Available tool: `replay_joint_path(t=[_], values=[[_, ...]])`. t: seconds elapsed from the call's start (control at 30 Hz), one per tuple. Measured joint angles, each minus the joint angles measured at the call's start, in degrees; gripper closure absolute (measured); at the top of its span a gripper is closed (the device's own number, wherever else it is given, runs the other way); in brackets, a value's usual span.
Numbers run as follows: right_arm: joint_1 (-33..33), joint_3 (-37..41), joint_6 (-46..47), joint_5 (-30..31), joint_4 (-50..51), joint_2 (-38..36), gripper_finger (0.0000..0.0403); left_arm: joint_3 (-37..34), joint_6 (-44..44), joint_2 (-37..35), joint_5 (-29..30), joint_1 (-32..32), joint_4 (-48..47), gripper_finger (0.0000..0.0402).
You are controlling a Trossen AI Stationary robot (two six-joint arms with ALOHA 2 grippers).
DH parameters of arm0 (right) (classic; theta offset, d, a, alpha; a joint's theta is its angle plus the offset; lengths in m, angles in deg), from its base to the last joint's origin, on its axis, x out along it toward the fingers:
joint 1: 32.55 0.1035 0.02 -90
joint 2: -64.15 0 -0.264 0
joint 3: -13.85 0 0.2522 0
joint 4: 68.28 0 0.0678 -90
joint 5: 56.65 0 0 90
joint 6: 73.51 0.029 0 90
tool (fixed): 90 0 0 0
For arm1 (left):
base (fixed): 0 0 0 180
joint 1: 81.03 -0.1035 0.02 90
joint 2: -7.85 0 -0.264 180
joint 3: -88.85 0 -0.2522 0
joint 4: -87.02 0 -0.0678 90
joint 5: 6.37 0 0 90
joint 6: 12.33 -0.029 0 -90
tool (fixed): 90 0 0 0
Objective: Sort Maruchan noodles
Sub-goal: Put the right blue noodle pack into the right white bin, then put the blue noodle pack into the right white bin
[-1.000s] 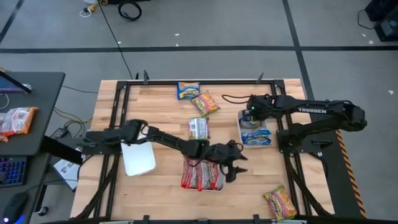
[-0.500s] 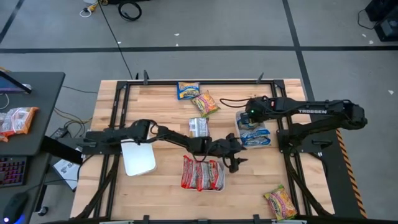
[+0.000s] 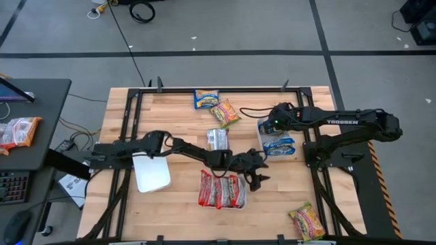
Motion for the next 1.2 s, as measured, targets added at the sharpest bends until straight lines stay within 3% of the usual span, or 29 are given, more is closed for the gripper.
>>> replay_joint_path(t=[0.23,0.5,0.77,0.87,1.03,1.2], values=[[0.0,0.0,-1.9,-1.9,0.0,0.0,0.0360,0.0,6.1,-1.2,-3.6,0.5,-2.5,0.0148],[-1.1,-0.2,-3.0,-4.0,0.3,-1.1,0.0298,0.0,6.5,-5.8,-8.2,-1.2,-9.3,0.0148],[-1.7,-9.6,-9.8,-5.5,10.4,-7.0,0.0233,0.0,6.5,-13.6,-11.6,-4.6,-23.3,0.0148],[-1.7,-13.8,-13.7,-6.2,11.3,-10.1,0.0221,0.0,3.4,-17.5,-10.3,-6.0,-29.8,0.0148],[-1.7,-19.2,-16.4,-7.0,9.7,-14.8,0.0217,0.0,2.0,-24.2,-2.8,-10.8,-40.4,0.0148],[-1.0,-20.6,-16.5,-11.5,4.7,-18.7,0.0219,0.1,8.4,-27.4,-2.1,-19.7,-49.8,0.0148]])
